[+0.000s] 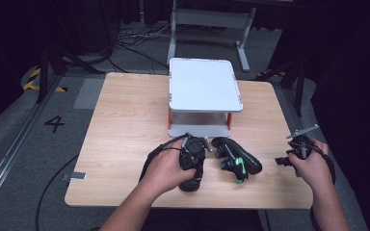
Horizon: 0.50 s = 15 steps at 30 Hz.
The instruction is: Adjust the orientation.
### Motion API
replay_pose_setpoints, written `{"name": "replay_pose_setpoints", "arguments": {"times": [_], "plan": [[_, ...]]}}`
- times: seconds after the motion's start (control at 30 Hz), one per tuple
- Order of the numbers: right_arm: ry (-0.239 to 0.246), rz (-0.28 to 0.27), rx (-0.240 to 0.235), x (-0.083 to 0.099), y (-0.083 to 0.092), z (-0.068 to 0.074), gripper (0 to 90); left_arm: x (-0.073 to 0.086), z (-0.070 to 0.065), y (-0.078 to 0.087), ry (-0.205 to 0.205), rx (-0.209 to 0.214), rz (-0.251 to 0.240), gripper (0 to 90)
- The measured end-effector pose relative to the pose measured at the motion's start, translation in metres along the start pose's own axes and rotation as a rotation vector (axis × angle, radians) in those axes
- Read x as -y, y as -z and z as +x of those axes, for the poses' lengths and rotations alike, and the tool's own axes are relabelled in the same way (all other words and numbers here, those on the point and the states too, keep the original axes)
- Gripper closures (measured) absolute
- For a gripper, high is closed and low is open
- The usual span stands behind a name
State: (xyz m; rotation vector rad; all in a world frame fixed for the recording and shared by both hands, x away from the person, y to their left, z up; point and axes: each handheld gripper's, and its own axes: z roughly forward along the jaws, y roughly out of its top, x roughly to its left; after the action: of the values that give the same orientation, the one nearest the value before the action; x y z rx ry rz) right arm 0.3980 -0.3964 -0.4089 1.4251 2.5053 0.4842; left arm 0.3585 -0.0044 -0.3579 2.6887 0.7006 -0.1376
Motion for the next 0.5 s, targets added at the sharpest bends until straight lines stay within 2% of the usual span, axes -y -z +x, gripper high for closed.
{"name": "replay_pose_setpoints", "arguments": {"times": [0.13, 0.2, 0.23, 0.27, 0.3, 0.4, 0.5], "plan": [[-0.002, -0.004, 0.004, 0.0, 0.001, 0.002, 34.7, 0.005, 0.005, 0.009, 0.024, -0.032, -0.036, 51.3], [0.001, -0.01, 0.007, -0.001, 0.003, 0.004, 33.5, 0.01, 0.01, 0.015, 0.051, -0.063, -0.051, 49.3], [0.003, -0.018, 0.008, -0.001, 0.003, 0.005, 32.2, 0.01, 0.01, 0.015, 0.051, -0.063, -0.051, 48.2], [0.001, -0.026, 0.001, -0.001, 0.004, 0.007, 30.1, 0.015, 0.018, 0.023, 0.09, -0.108, -0.057, 47.1], [0.001, -0.026, 0.001, -0.001, 0.004, 0.007, 30.1, 0.015, 0.018, 0.023, 0.09, -0.108, -0.057, 46.9], [-0.001, -0.05, -0.006, -0.001, 0.007, 0.012, 25.2, 0.025, 0.03, 0.032, 0.154, -0.17, -0.074, 45.5], [0.012, -0.064, 0.007, 0.0, 0.008, 0.019, 23.5, 0.034, 0.04, 0.038, 0.19, -0.214, -0.075, 44.6]]}}
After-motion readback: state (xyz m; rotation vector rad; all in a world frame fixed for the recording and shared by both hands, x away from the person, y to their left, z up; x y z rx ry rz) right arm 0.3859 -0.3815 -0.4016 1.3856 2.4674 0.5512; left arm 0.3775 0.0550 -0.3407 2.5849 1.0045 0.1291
